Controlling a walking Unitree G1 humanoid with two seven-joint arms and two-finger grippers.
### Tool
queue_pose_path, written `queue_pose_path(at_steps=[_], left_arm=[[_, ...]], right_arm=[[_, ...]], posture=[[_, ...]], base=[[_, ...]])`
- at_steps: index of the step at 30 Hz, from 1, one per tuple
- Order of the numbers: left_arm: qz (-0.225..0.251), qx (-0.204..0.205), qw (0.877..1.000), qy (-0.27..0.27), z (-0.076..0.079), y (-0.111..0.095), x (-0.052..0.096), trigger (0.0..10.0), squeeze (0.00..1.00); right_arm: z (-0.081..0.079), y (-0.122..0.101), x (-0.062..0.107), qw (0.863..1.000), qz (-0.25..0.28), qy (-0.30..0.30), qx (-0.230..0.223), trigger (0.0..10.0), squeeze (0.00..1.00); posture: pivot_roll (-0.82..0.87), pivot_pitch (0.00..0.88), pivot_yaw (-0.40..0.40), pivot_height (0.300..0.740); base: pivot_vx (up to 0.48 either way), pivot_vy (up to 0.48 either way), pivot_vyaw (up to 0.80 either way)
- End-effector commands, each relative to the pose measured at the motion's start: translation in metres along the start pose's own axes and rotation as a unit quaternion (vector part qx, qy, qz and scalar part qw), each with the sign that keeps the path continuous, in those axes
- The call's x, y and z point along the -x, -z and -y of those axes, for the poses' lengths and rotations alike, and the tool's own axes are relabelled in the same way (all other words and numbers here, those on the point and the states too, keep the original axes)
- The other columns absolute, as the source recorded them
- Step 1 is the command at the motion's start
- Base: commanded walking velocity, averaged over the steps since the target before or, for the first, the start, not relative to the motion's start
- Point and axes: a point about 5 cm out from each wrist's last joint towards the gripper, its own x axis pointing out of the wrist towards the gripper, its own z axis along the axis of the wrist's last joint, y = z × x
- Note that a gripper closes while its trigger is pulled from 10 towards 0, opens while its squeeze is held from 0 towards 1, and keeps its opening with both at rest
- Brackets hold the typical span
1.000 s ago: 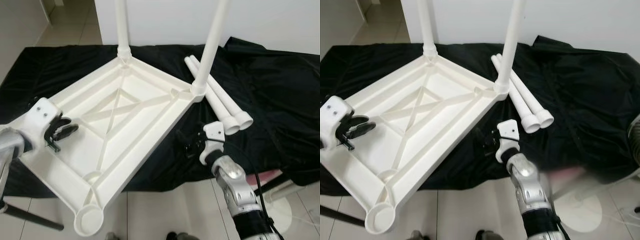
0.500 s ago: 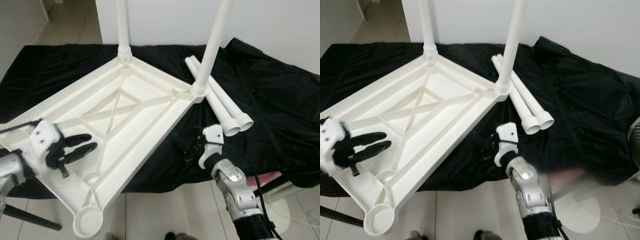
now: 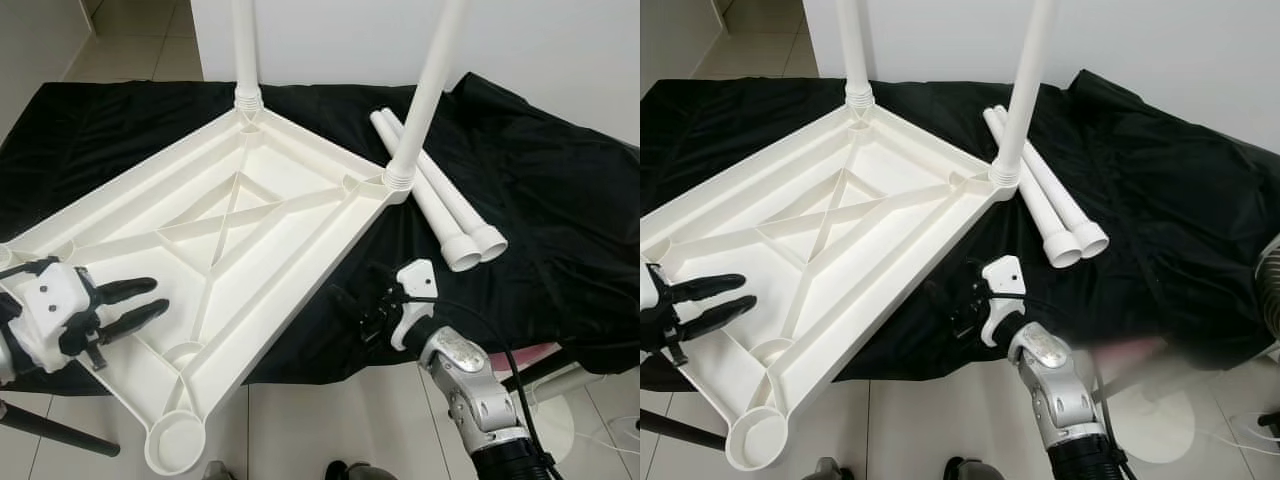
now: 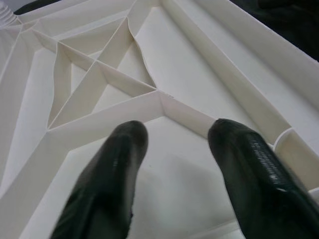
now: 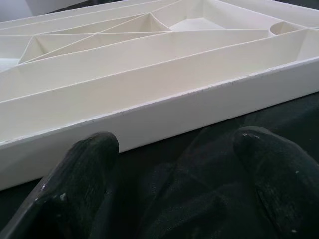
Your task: Building children table
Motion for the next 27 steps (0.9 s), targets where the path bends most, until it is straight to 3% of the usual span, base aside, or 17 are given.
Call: queue_pose_path(at_steps=[1,7,12,13,14,16,18,23,27], left_arm=[[-0.011,-0.012,0.983,0.183,0.017,0.004,0.004,10.0,1.0],[-0.031,-0.016,0.981,0.193,0.014,0.009,0.008,10.0,1.0],[-0.057,-0.054,0.976,0.204,0.013,0.012,0.012,10.0,1.0],[-0.066,-0.065,0.974,0.205,0.012,0.013,0.014,10.0,0.12],[-0.077,-0.059,0.973,0.211,0.011,0.014,0.018,10.0,0.0],[-0.089,-0.034,0.971,0.219,0.01,0.015,0.025,10.0,0.0],[-0.09,-0.038,0.97,0.224,0.011,0.014,0.026,10.0,0.0],[-0.101,-0.066,0.965,0.232,0.012,0.015,0.029,10.0,0.0],[-0.117,-0.086,0.966,0.214,0.008,0.02,0.02,10.0,0.0]], right_arm=[[0.0,0.004,0.003,1.0,-0.014,-0.004,0.0,10.0,0.0],[0.001,0.004,0.004,1.0,-0.016,-0.004,0.002,10.0,0.0],[0.002,0.005,0.005,1.0,-0.018,-0.002,0.003,10.0,0.0],[0.002,0.005,0.004,1.0,-0.019,-0.002,0.004,10.0,0.0],[0.002,0.006,0.004,1.0,-0.02,-0.002,0.004,10.0,0.0],[0.002,0.006,0.004,1.0,-0.02,-0.001,0.005,10.0,0.0],[0.002,0.006,0.004,1.0,-0.021,-0.001,0.006,10.0,0.0],[0.002,0.007,0.003,1.0,-0.021,-0.002,0.006,10.0,0.0],[0.001,0.007,0.001,1.0,-0.021,-0.003,0.007,10.0,0.0]], posture=[[0.03,0.131,-0.047,0.74],[0.03,0.126,-0.042,0.74],[0.04,0.123,-0.04,0.74],[0.04,0.122,-0.04,0.74],[0.04,0.12,-0.039,0.74],[0.04,0.119,-0.039,0.74],[0.05,0.117,-0.037,0.74],[0.05,0.115,-0.037,0.74],[0.05,0.115,-0.037,0.74]], base=[[0.0,0.0,0.0],[0.0,0.0,0.0],[0.0,0.0,0.0],[0.0,0.0,0.0],[0.0,0.0,0.0],[0.0,0.0,0.0],[0.0,0.0,0.0],[0.0,0.0,0.0],[0.0,0.0,0.0]])
